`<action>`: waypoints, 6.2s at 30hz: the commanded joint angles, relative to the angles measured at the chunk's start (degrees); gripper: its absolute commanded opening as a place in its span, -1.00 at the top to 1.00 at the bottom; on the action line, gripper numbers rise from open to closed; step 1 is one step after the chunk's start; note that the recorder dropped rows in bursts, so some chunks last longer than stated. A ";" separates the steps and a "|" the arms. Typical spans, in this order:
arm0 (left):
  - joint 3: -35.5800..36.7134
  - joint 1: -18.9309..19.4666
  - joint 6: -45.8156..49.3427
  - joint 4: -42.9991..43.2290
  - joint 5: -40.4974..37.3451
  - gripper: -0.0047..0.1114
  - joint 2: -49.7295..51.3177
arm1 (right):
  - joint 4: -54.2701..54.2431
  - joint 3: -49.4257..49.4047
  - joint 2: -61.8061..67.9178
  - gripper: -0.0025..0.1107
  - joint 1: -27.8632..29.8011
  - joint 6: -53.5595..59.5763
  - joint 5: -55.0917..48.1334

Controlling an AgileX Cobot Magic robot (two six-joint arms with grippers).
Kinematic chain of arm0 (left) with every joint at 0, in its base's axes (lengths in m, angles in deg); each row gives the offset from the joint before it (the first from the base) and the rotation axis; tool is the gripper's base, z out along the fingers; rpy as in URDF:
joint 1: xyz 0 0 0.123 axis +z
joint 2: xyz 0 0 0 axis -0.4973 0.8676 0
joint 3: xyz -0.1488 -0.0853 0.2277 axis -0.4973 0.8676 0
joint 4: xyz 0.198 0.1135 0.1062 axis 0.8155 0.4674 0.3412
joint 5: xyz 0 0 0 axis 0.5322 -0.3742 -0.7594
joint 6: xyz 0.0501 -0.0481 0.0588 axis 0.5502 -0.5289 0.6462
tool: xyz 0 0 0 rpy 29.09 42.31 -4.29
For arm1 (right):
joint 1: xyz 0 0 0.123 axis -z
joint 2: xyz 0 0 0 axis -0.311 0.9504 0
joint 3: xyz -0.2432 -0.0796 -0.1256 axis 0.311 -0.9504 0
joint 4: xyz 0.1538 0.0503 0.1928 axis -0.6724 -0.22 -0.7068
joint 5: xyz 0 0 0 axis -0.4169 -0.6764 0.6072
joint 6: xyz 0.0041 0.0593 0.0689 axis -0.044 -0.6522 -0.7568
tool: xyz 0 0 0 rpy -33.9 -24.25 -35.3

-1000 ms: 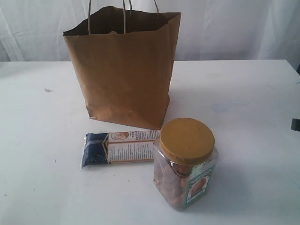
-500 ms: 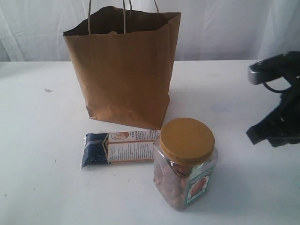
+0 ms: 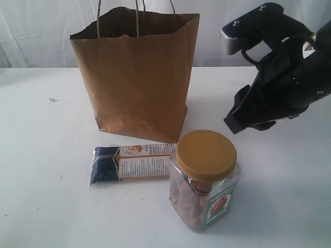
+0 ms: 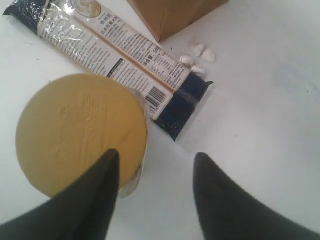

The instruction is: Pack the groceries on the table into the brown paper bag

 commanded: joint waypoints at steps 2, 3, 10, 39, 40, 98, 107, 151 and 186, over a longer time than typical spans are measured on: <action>0.22 0.08 -0.03 -0.14 0.14 0.92 -0.24 | 1.11 -0.77 -0.12 -0.20 -0.13 0.03 3.17; 0.22 0.08 -0.03 -0.14 0.14 0.92 -0.24 | 0.77 -0.77 -0.12 -0.20 -0.13 0.03 3.17; 0.22 0.08 -0.03 -0.14 0.14 0.92 -0.24 | 0.62 -0.95 -0.12 -0.71 -0.13 -1.43 5.28; 0.22 0.08 -0.03 -0.14 0.14 0.92 -0.24 | -8.35 5.70 14.60 -0.90 -3.06 3.63 -3.18; 0.22 0.08 -0.03 -0.14 0.14 0.92 -0.24 | -8.35 5.70 14.93 -0.90 -3.06 3.99 -3.34; 0.22 0.08 -0.03 -0.14 0.14 0.92 -0.24 | 17.69 21.80 8.16 0.44 -9.04 -5.94 -17.59; 0.22 0.08 -0.03 -0.14 0.14 0.92 -0.24 | 27.15 28.92 -0.40 0.44 -9.04 -12.90 -17.59; 0.22 0.08 -0.03 -0.14 0.14 0.92 -0.24 | -1.99 48.84 28.80 0.49 -4.54 3.87 22.88; 0.22 0.08 -0.03 -0.14 0.14 0.92 -0.24 | 6.33 48.84 35.05 -0.08 -3.96 0.09 12.18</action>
